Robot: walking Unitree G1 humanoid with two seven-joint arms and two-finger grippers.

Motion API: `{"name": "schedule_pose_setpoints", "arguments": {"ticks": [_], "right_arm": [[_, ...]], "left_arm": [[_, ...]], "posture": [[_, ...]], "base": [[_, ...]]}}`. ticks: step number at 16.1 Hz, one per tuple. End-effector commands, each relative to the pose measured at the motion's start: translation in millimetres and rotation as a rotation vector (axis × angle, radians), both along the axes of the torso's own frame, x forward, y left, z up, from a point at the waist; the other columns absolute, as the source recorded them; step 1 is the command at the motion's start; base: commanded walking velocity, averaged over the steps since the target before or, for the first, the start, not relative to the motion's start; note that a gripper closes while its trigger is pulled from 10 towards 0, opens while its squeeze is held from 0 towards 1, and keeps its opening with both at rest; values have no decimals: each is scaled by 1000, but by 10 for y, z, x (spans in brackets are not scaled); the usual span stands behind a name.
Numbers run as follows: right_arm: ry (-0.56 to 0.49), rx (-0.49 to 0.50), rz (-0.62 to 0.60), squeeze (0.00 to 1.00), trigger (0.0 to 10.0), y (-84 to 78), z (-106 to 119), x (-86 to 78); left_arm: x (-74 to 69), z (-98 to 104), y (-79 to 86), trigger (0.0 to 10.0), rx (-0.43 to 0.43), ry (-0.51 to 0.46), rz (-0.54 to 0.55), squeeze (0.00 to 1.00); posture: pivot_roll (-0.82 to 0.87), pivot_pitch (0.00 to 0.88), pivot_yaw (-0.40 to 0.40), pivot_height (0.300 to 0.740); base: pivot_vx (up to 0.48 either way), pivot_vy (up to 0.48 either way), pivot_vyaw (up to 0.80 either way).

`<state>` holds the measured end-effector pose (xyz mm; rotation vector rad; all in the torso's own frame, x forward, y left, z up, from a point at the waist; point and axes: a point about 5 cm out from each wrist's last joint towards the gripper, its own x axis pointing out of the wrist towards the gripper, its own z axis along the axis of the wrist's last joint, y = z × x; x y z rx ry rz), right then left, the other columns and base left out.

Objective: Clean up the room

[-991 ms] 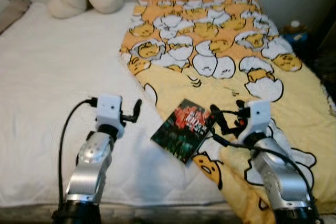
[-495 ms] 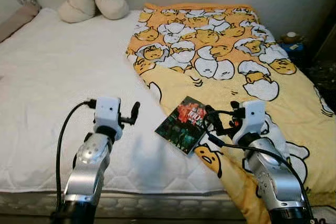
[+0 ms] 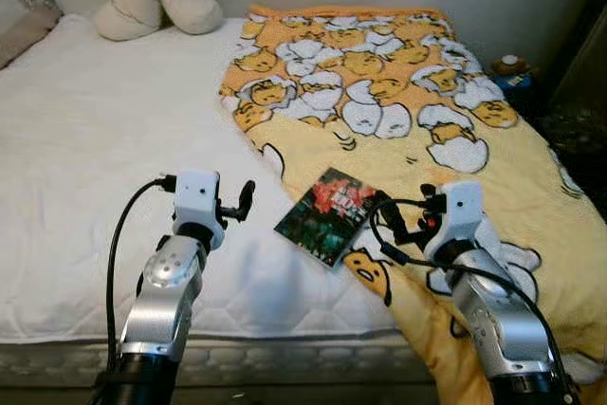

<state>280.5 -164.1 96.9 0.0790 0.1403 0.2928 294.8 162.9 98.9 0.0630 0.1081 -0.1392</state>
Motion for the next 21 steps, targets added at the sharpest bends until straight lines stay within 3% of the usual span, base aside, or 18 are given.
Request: {"name": "schedule_pose_setpoints", "arguments": {"ticks": [1,7,11,21], "right_arm": [[3,-1,-2,0,10000,-21,21,39],[4,-18,30,0,10000,33,9,39],[1,-41,62,0,10000,78,-15,7],[14,-10,53,0,10000,63,-29,29]], "left_arm": [[37,44,6,10000,17,-23,6,0],[-3,49,-14,10000,-15,-35,5,0],[-3,52,23,10000,1,-36,4,0],[-56,7,71,10000,24,-17,18,0]], "posture": [[-56,0,51,740],[-58,0,41,740],[-57,0,45,740],[-36,0,34,740]], "base": [[0,0,0],[0,0,0],[252,0,467],[206,0,0]]}}
